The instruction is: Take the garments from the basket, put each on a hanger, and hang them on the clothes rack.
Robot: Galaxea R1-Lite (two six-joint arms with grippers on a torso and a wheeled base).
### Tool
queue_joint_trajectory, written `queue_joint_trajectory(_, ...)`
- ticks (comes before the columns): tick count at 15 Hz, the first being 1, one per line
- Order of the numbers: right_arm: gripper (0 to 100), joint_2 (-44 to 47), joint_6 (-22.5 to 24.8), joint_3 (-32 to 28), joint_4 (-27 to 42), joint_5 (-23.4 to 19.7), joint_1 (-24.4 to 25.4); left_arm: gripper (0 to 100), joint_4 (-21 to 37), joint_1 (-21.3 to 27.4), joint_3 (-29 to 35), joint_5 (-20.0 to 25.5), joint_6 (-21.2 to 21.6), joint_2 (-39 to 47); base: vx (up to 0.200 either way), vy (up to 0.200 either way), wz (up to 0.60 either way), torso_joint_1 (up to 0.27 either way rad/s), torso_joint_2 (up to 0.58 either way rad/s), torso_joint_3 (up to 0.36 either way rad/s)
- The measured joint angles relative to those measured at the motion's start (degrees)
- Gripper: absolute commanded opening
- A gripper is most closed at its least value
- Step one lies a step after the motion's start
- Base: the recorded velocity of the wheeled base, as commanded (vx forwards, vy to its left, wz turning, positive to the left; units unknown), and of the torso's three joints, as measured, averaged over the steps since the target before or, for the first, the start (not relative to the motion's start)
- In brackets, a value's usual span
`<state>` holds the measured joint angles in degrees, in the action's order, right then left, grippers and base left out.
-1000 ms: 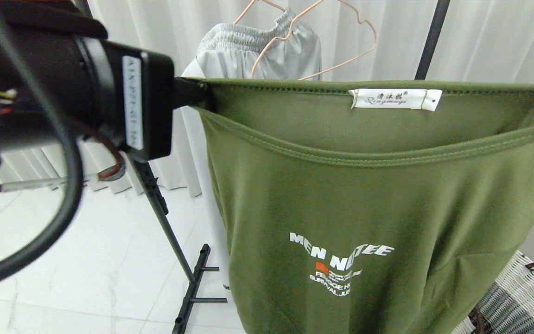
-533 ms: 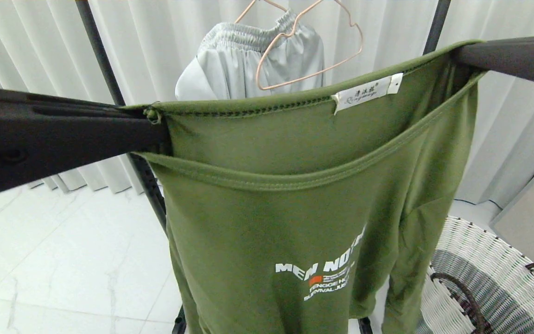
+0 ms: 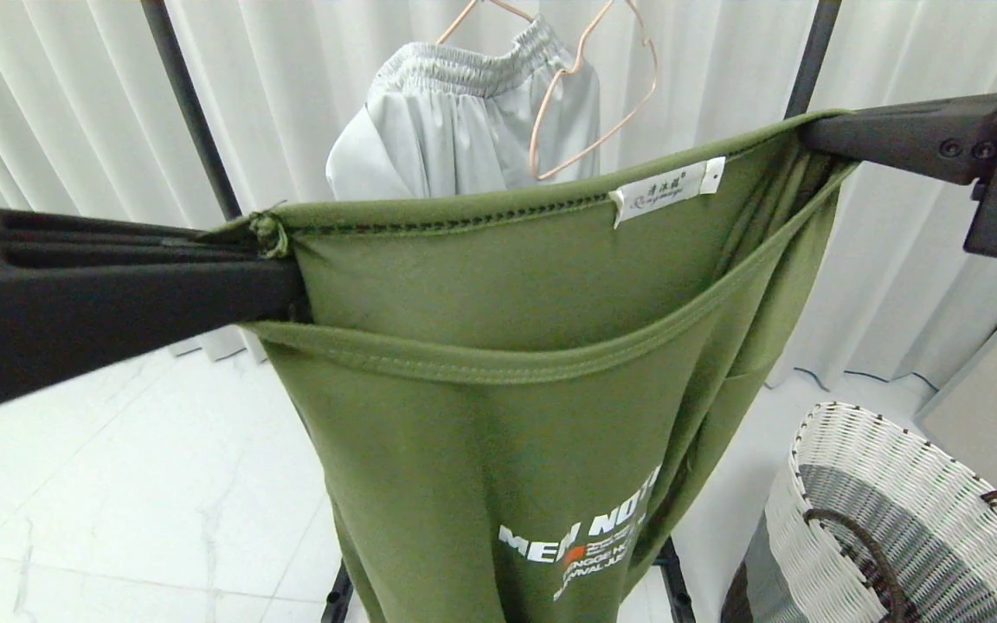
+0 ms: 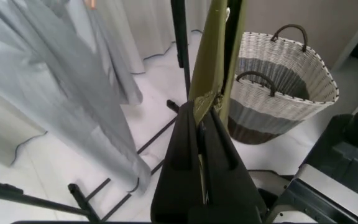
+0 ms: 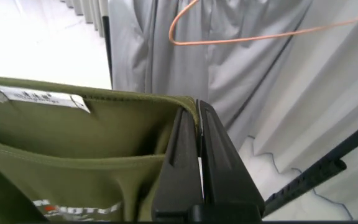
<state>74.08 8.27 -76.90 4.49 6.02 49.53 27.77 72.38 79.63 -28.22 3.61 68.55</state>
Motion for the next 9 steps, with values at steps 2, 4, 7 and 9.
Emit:
queue_joint_trajectory(2, 0, 0.00, 0.55, -2.51, 3.54, -0.06, -2.40, 0, -0.38, -5.97, 0.63, 1.38, 1.89, 0.72, 0.000, 0.000, 0.00, 0.000, 0.00, 0.000)
queue_joint_trajectory(4, 0, -0.60, 0.65, -5.18, 10.02, -0.15, -3.72, 0, -5.33, -13.14, 0.83, 2.55, 4.64, 2.54, 0.000, 0.000, 0.00, 0.000, 0.00, 0.000)
queue_joint_trajectory(7, 0, -2.76, 0.79, -3.08, 12.59, -0.20, -3.86, 0, -13.10, -16.31, -1.52, 2.80, 5.80, 5.66, 0.000, 0.000, 0.00, 0.000, 0.00, 0.000)
queue_joint_trajectory(9, 0, -3.74, 0.93, -2.12, 12.62, -0.12, -2.86, 0, -13.70, -15.80, -2.38, 2.90, 5.75, 6.56, 0.000, 0.000, 0.00, 0.000, 0.00, 0.000)
